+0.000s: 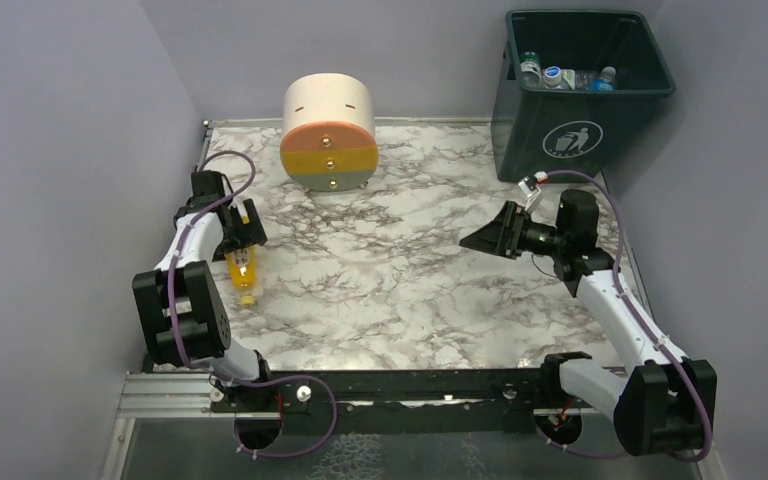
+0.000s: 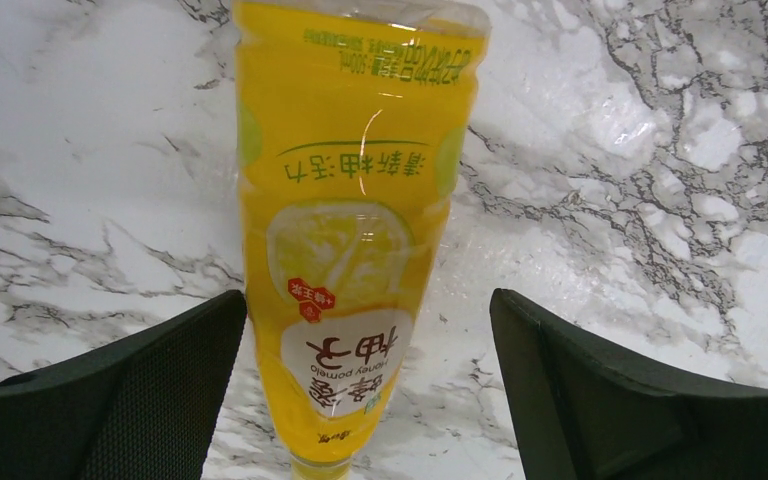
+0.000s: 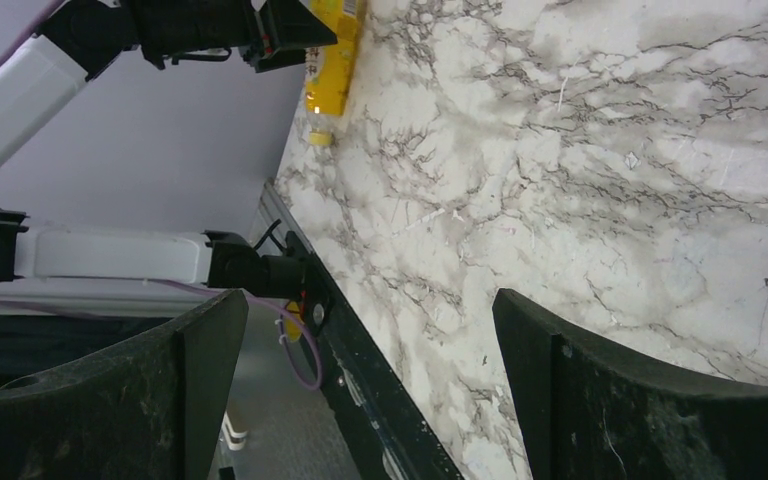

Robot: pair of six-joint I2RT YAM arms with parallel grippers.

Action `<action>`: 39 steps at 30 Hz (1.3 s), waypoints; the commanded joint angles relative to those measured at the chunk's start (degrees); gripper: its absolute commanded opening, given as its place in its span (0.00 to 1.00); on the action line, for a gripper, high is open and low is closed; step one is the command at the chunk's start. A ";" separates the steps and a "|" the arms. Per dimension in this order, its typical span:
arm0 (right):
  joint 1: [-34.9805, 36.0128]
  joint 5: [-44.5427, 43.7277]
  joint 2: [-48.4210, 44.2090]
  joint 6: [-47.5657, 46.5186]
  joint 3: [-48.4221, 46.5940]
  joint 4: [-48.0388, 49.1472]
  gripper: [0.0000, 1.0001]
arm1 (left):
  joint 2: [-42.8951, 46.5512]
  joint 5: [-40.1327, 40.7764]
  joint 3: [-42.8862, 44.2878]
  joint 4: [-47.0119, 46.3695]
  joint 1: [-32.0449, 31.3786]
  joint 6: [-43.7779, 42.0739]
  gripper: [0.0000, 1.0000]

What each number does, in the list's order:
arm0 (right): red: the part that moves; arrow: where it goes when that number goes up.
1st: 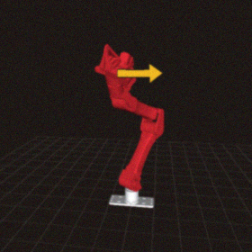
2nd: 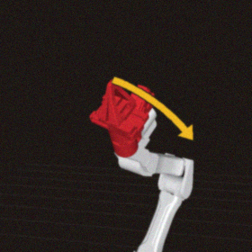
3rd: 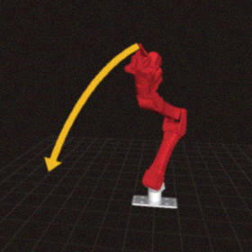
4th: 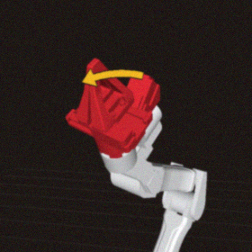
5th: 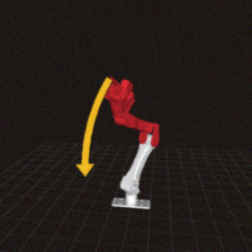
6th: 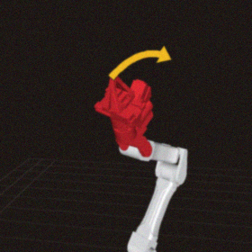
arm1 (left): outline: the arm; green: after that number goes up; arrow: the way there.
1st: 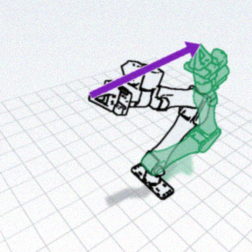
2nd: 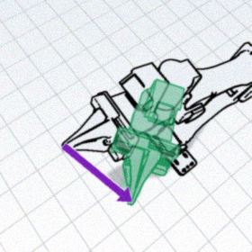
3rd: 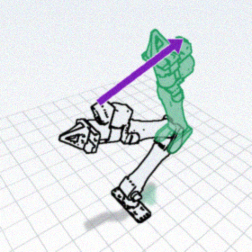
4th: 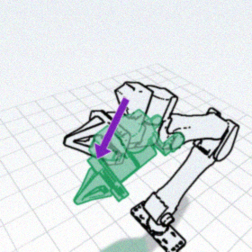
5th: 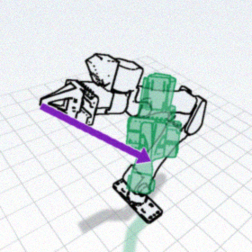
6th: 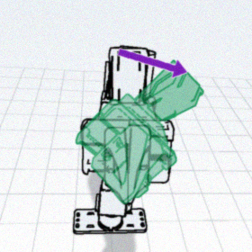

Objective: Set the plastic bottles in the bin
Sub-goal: Pick up the plastic bottle at the center of the board.

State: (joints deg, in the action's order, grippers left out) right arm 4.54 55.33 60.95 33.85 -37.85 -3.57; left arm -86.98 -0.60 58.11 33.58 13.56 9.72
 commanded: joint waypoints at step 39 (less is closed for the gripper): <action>2.76 -4.38 3.41 0.60 2.44 2.22 0.97 | 14.78 -17.93 -6.59 -2.52 -8.63 10.90 0.66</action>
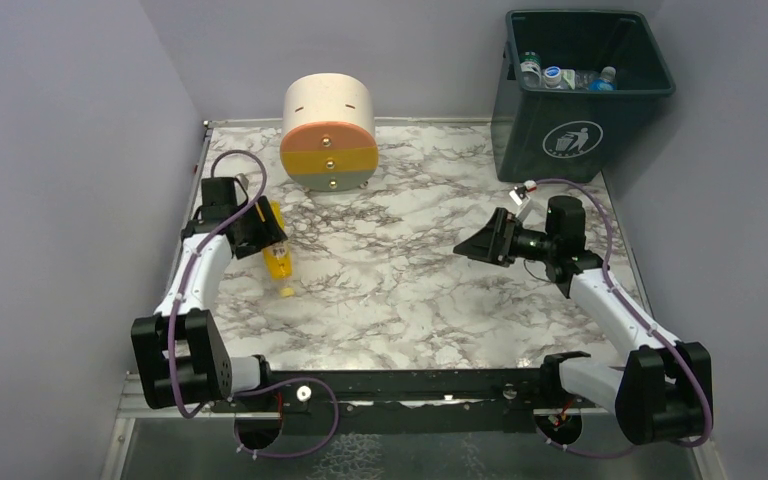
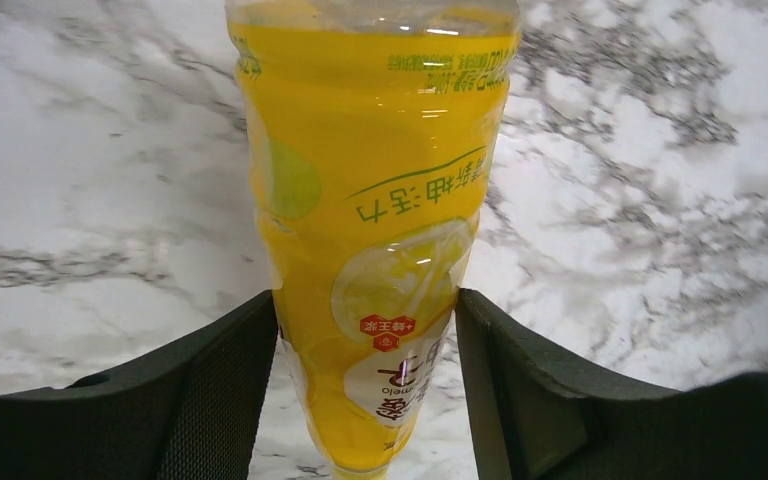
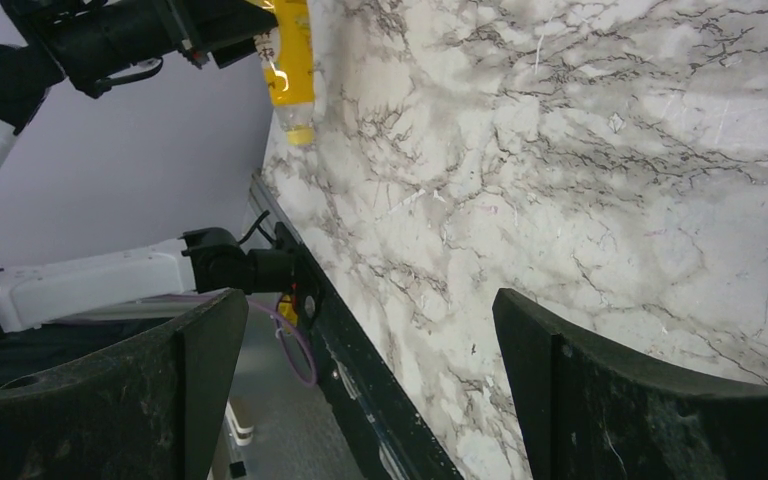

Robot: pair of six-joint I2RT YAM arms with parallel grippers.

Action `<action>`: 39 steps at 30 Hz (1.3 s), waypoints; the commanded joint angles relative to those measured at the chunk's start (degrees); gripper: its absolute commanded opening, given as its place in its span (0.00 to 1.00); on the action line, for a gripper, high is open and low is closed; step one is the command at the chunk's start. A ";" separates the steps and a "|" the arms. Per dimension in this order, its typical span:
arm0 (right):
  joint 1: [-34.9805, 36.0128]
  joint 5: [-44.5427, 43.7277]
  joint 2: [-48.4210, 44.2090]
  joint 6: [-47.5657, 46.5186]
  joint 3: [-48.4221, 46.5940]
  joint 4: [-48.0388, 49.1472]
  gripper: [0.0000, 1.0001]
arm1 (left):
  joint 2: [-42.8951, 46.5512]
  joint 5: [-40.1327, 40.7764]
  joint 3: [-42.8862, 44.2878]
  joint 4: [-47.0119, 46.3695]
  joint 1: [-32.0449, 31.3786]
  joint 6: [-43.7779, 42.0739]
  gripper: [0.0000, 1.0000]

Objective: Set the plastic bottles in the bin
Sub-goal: Pick up the plastic bottle at the center of the board.

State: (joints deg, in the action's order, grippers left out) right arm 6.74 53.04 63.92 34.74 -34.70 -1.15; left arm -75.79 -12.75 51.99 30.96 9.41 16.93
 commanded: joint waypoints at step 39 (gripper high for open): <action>1.60 -10.57 -6.12 -8.12 -11.85 -16.00 0.92 | -8.98 -9.64 17.28 -6.16 -56.72 8.49 0.66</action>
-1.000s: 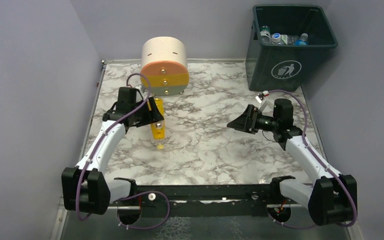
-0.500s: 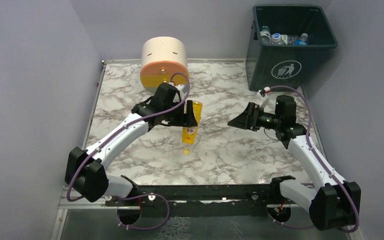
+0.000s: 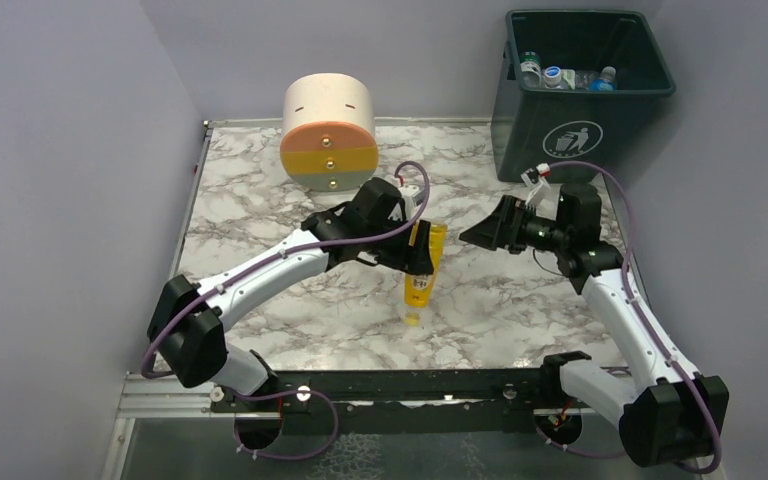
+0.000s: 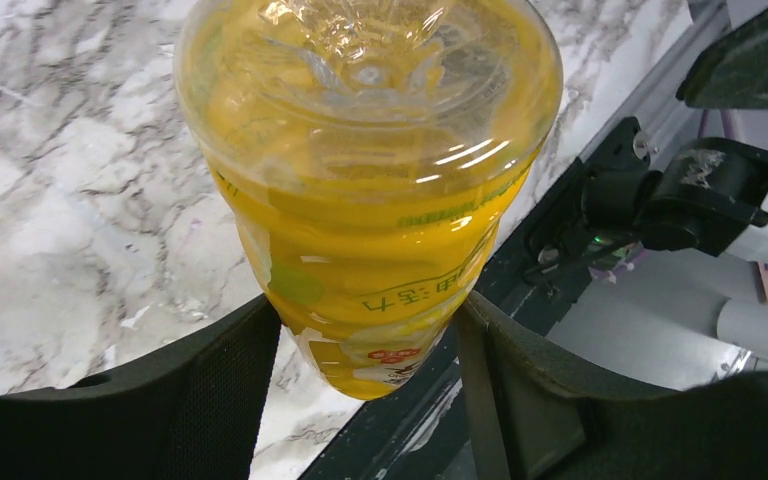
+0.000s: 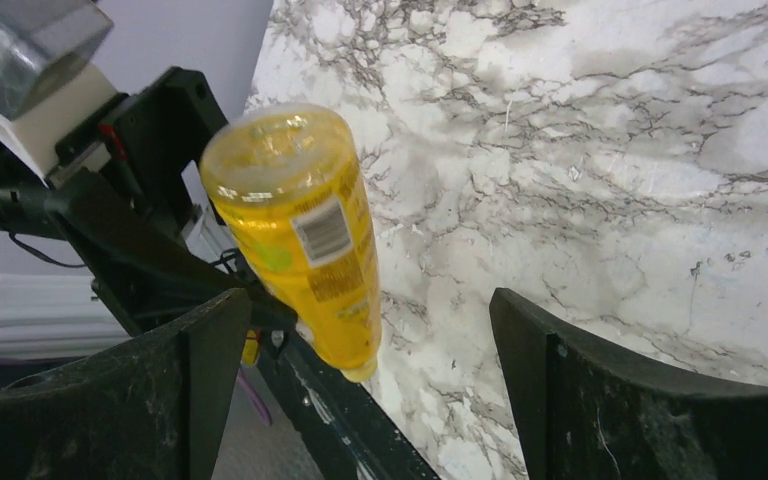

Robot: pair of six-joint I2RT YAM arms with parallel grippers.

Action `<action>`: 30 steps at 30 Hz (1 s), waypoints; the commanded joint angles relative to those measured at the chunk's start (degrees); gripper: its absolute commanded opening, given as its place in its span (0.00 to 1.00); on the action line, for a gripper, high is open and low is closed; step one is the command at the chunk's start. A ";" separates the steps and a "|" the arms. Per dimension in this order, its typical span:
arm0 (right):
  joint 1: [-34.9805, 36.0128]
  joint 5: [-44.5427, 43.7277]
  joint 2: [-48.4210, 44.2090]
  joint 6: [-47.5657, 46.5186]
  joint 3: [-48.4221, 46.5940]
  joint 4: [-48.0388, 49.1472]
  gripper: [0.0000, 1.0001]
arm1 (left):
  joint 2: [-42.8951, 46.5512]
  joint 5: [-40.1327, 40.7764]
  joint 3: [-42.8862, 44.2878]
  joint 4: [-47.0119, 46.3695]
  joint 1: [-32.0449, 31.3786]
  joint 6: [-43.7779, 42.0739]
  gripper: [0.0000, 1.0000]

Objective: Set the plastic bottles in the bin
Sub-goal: Pick up the plastic bottle at the center of the board.

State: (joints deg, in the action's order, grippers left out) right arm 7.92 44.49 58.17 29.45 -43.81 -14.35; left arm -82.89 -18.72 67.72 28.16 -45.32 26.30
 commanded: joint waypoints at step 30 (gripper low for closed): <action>0.42 -1.18 -0.78 -6.47 0.88 -4.21 0.89 | -12.28 -5.82 10.62 -5.44 -9.21 -0.84 0.66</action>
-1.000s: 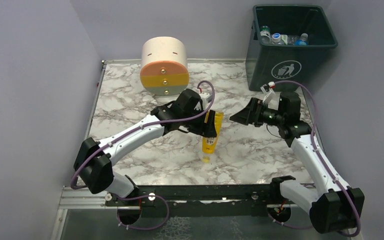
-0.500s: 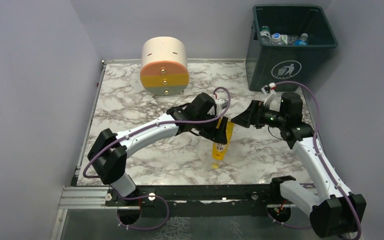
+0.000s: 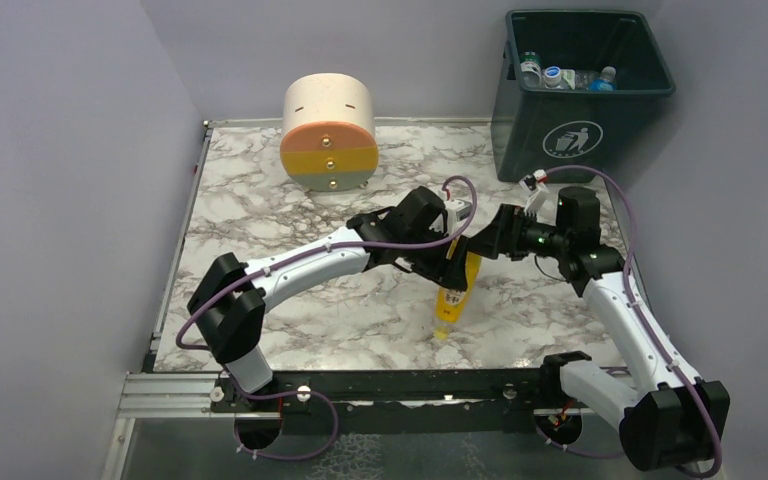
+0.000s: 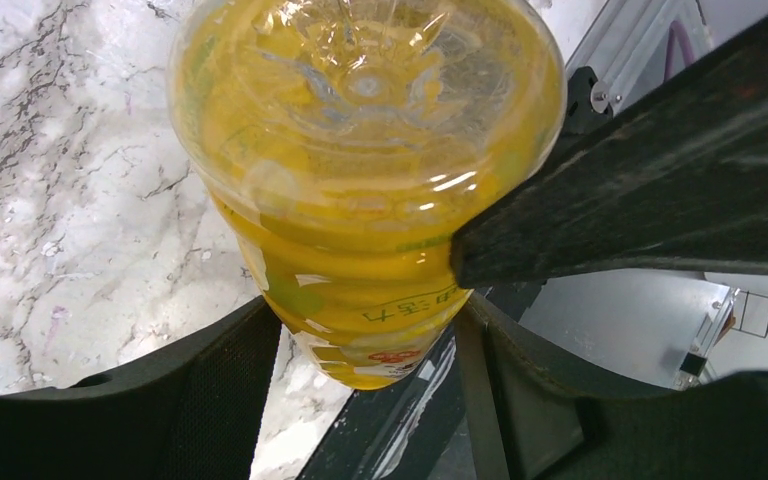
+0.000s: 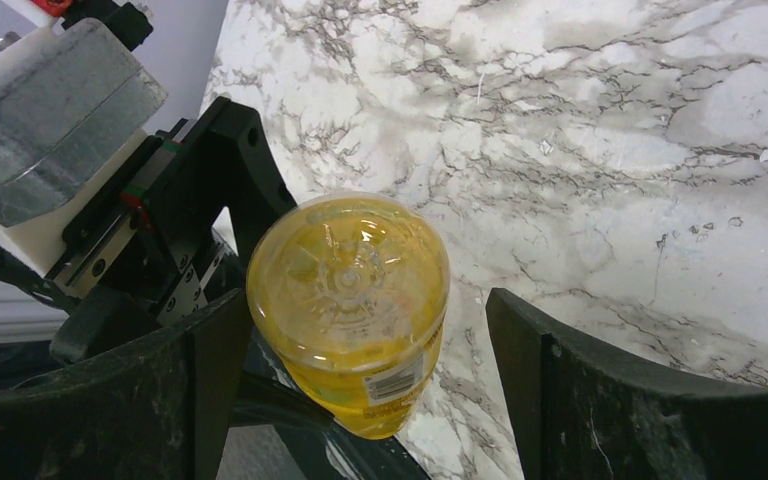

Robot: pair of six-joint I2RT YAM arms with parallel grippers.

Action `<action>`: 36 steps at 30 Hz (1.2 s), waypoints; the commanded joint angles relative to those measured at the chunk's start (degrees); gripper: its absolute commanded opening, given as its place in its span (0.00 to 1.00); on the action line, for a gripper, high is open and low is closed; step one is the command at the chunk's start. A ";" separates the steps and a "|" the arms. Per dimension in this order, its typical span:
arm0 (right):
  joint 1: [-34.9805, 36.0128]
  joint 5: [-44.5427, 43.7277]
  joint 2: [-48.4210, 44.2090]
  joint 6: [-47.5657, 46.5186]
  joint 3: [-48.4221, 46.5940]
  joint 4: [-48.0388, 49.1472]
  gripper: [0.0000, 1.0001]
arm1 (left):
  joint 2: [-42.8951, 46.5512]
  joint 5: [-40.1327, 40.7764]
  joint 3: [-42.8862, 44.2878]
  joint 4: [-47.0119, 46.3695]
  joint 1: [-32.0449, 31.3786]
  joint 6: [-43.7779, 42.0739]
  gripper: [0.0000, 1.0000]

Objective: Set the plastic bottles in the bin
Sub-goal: Pick up the plastic bottle at the center of the board.

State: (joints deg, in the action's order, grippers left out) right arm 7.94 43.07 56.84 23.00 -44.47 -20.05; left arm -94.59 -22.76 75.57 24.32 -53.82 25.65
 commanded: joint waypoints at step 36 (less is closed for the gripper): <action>0.42 -0.15 0.19 1.51 3.25 2.57 0.64 | 5.32 9.18 2.99 -1.63 -0.76 -0.50 0.99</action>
State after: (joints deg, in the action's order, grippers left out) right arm 7.94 43.11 57.74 23.94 -41.15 -18.11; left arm -93.84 -16.80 78.15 24.05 -54.46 25.34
